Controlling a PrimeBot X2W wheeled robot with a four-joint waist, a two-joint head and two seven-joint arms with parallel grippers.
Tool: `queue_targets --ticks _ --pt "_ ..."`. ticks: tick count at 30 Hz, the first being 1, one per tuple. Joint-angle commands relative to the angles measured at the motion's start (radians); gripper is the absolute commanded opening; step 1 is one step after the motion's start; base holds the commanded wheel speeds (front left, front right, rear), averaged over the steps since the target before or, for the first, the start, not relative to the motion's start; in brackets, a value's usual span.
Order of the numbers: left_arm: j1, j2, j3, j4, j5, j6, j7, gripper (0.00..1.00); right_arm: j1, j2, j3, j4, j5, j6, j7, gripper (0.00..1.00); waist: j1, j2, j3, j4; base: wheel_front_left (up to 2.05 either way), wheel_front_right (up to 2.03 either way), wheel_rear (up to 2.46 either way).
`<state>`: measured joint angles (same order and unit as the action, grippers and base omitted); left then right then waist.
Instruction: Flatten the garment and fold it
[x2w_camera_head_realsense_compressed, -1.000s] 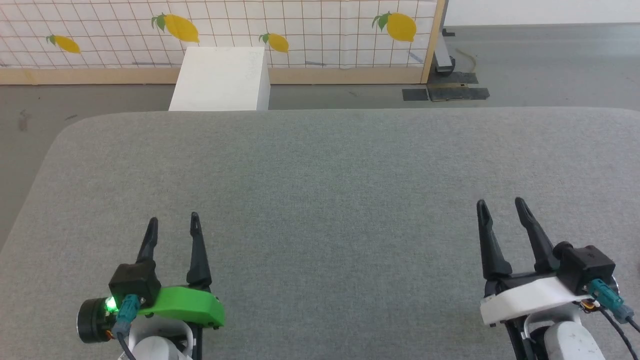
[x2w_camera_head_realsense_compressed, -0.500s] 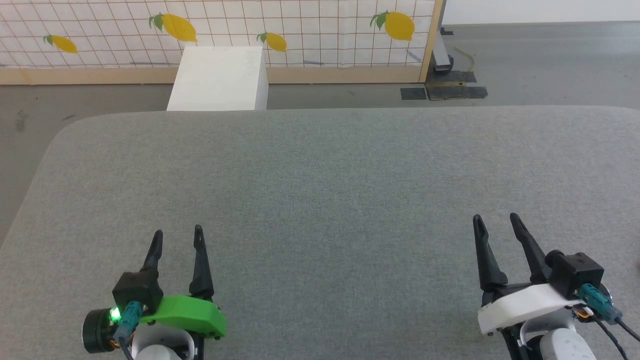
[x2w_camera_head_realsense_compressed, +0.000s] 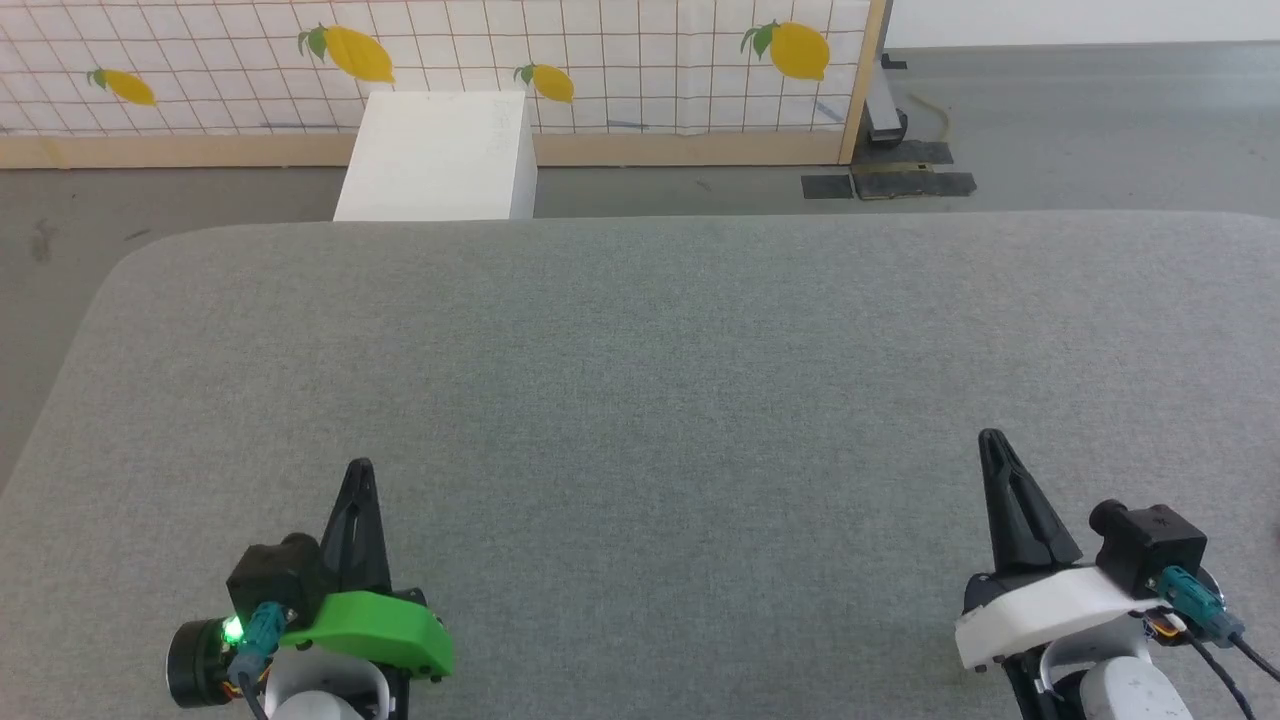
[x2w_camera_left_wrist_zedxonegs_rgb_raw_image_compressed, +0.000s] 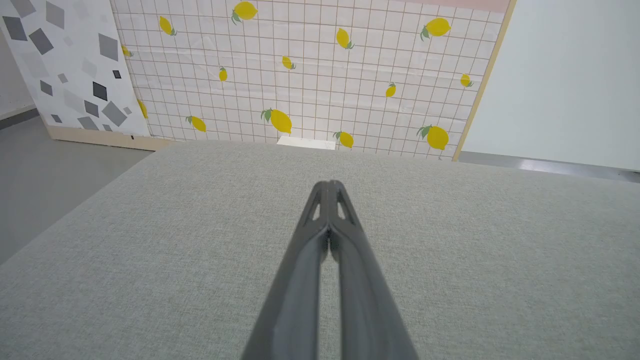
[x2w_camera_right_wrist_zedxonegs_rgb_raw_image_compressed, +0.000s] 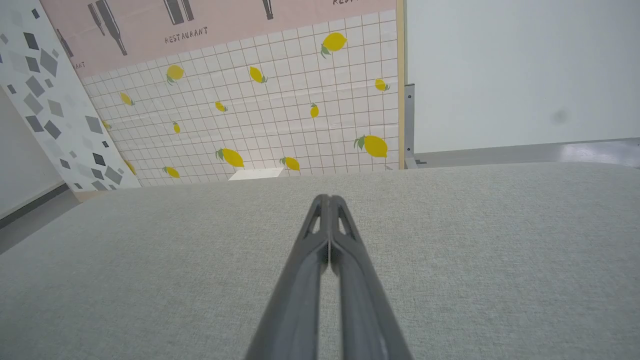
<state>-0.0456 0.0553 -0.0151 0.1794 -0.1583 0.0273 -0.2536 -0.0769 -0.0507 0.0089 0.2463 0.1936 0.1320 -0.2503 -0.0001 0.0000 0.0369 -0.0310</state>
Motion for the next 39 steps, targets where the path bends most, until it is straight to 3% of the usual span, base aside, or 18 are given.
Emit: queue_targets --ticks 1,39 --pt "0.002 0.0 0.001 -0.006 0.005 -0.001 0.007 0.0 0.003 0.0 0.0 -0.007 -0.006 0.0 0.005 0.0 0.0001 0.0 -0.001 0.0 0.0 0.0 0.0" --pt "0.015 -0.002 0.005 -0.06 0.053 -0.009 0.084 0.0 0.026 0.0 -0.003 -0.082 -0.065 0.0 0.081 0.0 0.0001 0.0 -0.012 0.01 0.0 0.0 0.0"
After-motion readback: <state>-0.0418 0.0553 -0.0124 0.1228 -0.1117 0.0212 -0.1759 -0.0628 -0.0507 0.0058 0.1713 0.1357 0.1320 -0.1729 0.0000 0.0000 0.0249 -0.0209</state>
